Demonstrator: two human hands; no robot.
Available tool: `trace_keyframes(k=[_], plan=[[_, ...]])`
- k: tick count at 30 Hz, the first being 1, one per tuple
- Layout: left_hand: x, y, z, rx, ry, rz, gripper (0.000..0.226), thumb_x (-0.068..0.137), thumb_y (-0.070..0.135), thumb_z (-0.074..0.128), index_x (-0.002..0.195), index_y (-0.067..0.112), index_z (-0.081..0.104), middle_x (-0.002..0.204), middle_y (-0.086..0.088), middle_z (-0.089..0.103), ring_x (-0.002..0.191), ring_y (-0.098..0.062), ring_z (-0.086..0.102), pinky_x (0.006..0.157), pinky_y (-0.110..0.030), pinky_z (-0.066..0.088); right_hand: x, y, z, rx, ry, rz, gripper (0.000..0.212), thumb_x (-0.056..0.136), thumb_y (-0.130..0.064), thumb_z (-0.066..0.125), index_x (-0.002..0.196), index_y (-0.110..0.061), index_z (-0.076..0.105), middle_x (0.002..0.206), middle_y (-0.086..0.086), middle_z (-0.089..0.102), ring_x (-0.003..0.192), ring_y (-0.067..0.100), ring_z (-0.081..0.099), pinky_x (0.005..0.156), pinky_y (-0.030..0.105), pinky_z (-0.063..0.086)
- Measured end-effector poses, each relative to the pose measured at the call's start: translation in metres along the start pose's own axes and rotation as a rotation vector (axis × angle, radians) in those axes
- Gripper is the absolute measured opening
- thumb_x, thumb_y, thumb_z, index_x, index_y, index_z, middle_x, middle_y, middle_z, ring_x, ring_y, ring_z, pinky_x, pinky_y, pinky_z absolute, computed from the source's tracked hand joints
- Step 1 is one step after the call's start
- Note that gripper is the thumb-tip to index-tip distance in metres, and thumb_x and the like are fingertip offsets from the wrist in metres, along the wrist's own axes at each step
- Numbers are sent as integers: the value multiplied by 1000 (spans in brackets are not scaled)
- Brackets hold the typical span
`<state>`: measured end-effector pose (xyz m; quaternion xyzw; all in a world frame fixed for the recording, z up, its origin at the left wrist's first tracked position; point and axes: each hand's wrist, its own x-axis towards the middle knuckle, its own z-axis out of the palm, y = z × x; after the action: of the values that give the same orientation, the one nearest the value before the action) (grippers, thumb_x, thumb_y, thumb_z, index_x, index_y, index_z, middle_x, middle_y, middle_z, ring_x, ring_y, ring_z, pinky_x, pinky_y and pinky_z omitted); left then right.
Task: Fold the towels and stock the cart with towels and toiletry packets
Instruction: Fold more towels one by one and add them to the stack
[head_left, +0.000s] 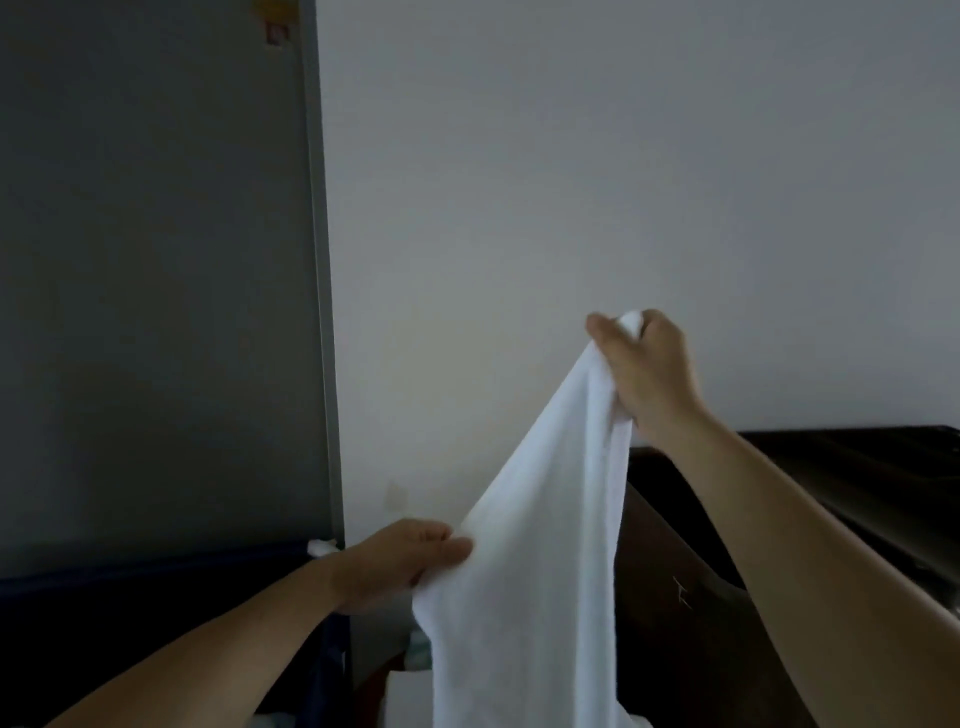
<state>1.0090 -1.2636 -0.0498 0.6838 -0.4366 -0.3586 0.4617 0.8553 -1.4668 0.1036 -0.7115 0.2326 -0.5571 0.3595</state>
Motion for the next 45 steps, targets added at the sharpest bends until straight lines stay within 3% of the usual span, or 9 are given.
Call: trace_keyframes(k=[4,10,13,16,21,25,34,40,45], plan=[[-2,-13,-3,-9,184,7,59,91,40,70,103,-17,60,104,-33,65,97,-49,64,93,-54,52,9,10,-6,-166,-185,68,28,84,-33,75,81,-15,55,77,-4,55,68,13,52,55,24,42],[21,87,-10,200,299,318,40,96,37,61,77,2,58,73,-6,54,66,-14,49,62,-30,41,-56,41,21,-292,-855,60,69,85,-42,76,145,-28,46,138,-11,52,121,13,54,106,34,45],[24,103,-14,278,175,377,36,97,37,62,88,2,66,77,-7,61,69,-11,54,63,-26,46,-66,40,29,-278,-869,83,26,88,-41,72,106,-21,69,102,0,72,95,20,68,88,40,55],[23,83,-16,100,127,327,29,93,37,67,81,10,63,74,4,61,68,-10,54,61,-23,46,-52,30,23,-315,-696,-32,26,88,-31,73,71,-16,60,70,-3,59,71,16,55,68,34,44],[30,27,-2,3,19,195,14,96,27,63,101,14,66,91,-2,71,84,-17,65,81,-37,48,-13,-22,11,129,-313,-9,20,87,-19,71,67,-18,69,63,-4,57,63,12,54,61,36,45],[35,26,11,-32,35,186,51,86,49,63,133,32,55,126,11,65,116,-12,61,99,-35,48,9,-58,7,326,-337,-31,29,90,-25,66,61,-26,64,63,-8,61,62,10,59,61,29,49],[33,20,-15,-89,264,115,29,92,43,65,104,17,73,101,-5,76,84,-17,75,74,-34,61,38,-53,2,364,-59,-10,28,84,-32,69,63,-23,52,63,-5,55,65,16,54,63,34,47],[18,91,-59,184,626,289,23,93,40,62,91,19,69,87,-1,69,76,-18,65,62,-31,50,4,28,-3,-222,-594,176,32,90,-34,72,115,-14,68,111,3,65,100,18,63,84,30,51],[19,113,-25,527,414,357,26,92,38,64,79,16,62,75,5,60,63,-6,54,58,-22,43,-43,18,17,-106,-820,19,68,83,-34,79,143,-29,48,139,-3,57,123,15,57,106,37,47]])
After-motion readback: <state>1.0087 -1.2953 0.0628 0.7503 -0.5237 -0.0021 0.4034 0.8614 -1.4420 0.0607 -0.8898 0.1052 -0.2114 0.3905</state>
